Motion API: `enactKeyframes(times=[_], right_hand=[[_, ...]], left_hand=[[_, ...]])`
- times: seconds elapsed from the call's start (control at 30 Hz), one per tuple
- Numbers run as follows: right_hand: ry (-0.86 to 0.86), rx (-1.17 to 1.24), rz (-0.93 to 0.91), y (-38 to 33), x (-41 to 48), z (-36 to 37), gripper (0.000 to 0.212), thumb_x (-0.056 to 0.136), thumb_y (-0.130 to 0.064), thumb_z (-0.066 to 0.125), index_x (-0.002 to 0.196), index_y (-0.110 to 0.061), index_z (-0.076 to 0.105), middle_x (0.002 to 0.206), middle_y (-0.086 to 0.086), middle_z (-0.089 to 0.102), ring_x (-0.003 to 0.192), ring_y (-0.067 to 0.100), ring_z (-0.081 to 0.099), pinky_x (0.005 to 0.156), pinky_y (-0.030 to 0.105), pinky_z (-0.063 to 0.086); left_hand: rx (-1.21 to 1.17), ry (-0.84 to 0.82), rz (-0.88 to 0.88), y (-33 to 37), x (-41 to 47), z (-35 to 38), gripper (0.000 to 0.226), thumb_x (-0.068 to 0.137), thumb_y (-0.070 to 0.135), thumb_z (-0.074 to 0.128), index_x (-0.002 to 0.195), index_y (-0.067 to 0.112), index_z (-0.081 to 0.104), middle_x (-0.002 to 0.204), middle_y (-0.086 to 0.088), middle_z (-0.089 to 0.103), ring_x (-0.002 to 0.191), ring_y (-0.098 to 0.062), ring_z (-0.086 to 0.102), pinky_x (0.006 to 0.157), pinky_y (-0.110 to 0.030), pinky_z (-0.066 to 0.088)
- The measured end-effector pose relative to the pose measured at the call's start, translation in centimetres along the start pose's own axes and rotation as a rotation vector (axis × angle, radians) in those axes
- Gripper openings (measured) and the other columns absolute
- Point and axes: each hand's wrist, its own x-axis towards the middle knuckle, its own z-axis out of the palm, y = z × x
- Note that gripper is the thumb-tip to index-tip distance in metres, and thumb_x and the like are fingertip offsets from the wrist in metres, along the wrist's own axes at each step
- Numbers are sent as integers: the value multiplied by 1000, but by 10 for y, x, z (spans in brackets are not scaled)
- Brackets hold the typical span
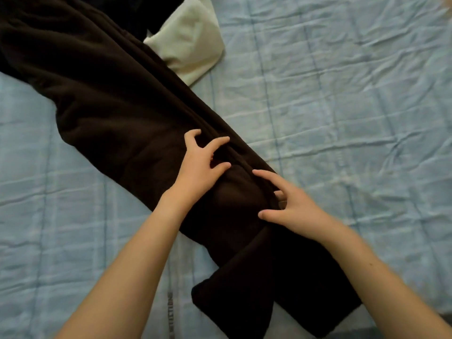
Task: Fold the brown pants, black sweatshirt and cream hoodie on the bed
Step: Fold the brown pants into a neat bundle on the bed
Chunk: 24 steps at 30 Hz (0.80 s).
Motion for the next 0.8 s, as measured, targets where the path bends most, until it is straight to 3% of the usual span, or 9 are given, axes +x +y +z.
enactKeyframes(times=[0.07,0.17,0.23,0.33,0.4,0.53,0.63,0.73,0.8], right_hand=[[-16,116,40,3,-6,-10,80,80,12,65,133,-46,54,99,14,75,88,33,73,78,42,60],[-33,234,30,9,-12,-29,73,84,18,56,132,-36,59,108,21,72,90,29,70,75,34,57],[57,283,28,13,-14,-34,68,85,21,52,126,-31,64,110,22,72,94,30,70,80,39,58],[245,212,17,20,-9,-27,57,85,22,51,114,-23,69,98,13,76,83,17,72,70,24,57],[288,204,13,22,-8,-20,54,85,21,51,113,-22,69,95,6,76,82,15,71,68,20,55],[266,64,-27,27,-27,-10,71,81,17,57,127,-36,60,104,4,75,91,17,72,77,27,57],[189,-107,-47,34,-53,-7,91,73,16,63,138,-46,47,120,-15,67,99,6,69,83,20,54],[142,-93,-22,41,-76,-12,90,73,20,59,135,-45,48,124,-28,59,104,6,67,85,22,55],[149,-60,-25,48,-89,-23,81,78,22,54,131,-40,54,120,-16,67,103,11,69,82,24,56]], left_hand=[[128,-3,44,6,4,2,41,86,30,72,124,36,59,127,-6,28,94,-19,53,96,-27,46],[57,78,112,13,19,4,24,85,28,72,106,31,62,107,-1,29,93,-16,45,94,-28,47],[-17,117,138,13,26,10,21,83,28,73,101,33,63,105,1,28,94,-11,42,94,-23,44],[-5,67,90,8,30,22,22,84,29,73,104,33,63,109,1,29,92,-13,46,94,-23,42],[-29,51,72,2,31,23,24,84,30,73,105,35,64,109,2,30,89,-11,46,91,-20,41],[-116,-16,76,-3,27,15,34,84,28,74,112,42,62,110,6,29,88,-1,46,83,-6,35],[-125,-50,65,-2,26,13,35,85,27,74,114,41,62,111,6,30,88,0,45,85,-9,37],[-110,-40,33,4,27,14,25,85,28,73,105,39,63,110,4,31,87,-1,45,83,-9,37],[-150,23,19,11,29,15,20,85,28,73,97,40,61,106,5,30,85,-1,44,78,-2,35]])
